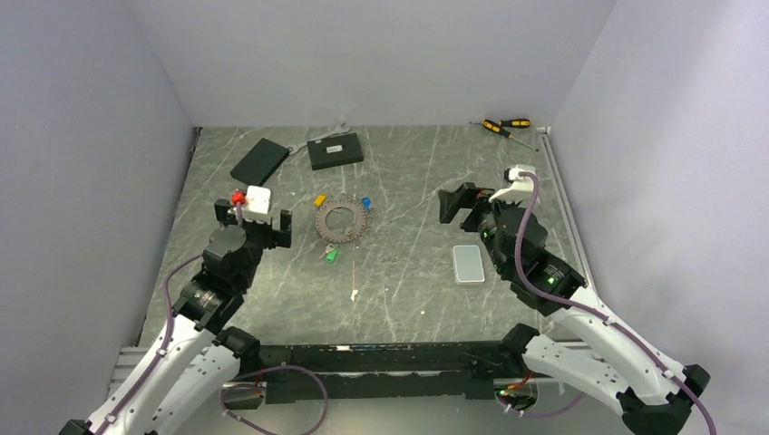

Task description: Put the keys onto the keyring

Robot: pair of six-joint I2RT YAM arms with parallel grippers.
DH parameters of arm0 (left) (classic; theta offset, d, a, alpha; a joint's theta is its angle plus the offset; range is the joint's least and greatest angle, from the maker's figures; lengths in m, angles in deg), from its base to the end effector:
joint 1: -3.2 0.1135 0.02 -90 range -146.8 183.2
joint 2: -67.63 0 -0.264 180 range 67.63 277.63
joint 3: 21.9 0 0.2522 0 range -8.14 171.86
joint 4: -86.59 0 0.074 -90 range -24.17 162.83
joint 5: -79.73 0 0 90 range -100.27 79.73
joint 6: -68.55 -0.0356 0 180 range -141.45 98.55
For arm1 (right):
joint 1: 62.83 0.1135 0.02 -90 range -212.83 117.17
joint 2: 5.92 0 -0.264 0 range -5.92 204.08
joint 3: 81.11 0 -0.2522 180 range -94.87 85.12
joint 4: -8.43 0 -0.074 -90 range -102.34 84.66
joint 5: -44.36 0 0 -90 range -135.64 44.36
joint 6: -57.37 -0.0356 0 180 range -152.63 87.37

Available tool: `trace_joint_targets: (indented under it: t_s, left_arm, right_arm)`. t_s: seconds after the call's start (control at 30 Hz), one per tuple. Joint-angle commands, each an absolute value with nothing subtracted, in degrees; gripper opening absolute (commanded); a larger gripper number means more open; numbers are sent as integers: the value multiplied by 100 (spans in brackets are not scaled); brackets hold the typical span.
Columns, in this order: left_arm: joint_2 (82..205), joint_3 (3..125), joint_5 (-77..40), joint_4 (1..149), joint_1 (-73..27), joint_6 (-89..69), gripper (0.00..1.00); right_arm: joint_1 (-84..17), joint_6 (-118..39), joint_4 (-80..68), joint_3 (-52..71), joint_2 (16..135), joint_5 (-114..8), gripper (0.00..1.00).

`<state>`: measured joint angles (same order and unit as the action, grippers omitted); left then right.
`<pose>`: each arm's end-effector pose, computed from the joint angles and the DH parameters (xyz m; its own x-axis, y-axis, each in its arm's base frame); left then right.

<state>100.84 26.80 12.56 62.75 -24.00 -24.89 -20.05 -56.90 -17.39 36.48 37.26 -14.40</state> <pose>0.1378 -0.0553 0.3099 -0.1241 0.1260 -0.9842 0.0875 0.9894 0.1156 0.1368 0.1015 0.3652 -0.1601 0.3307 -0.9301 -0.1500 0.9231 0.3541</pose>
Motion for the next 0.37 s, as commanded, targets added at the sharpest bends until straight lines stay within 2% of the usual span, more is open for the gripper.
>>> trace_joint_targets:
  t_s: [0.0, 0.33]
  left_arm:
    - [10085, 2807, 1246, 6530, -2387, -2589, 100]
    - [10160, 2773, 1288, 6605, -2387, -2662, 100]
  right_arm:
    - [-2012, -5643, -1187, 3715, 3673, -1541, 100]
    - [-2012, -5591, -1186, 3632, 3842, -1844, 100]
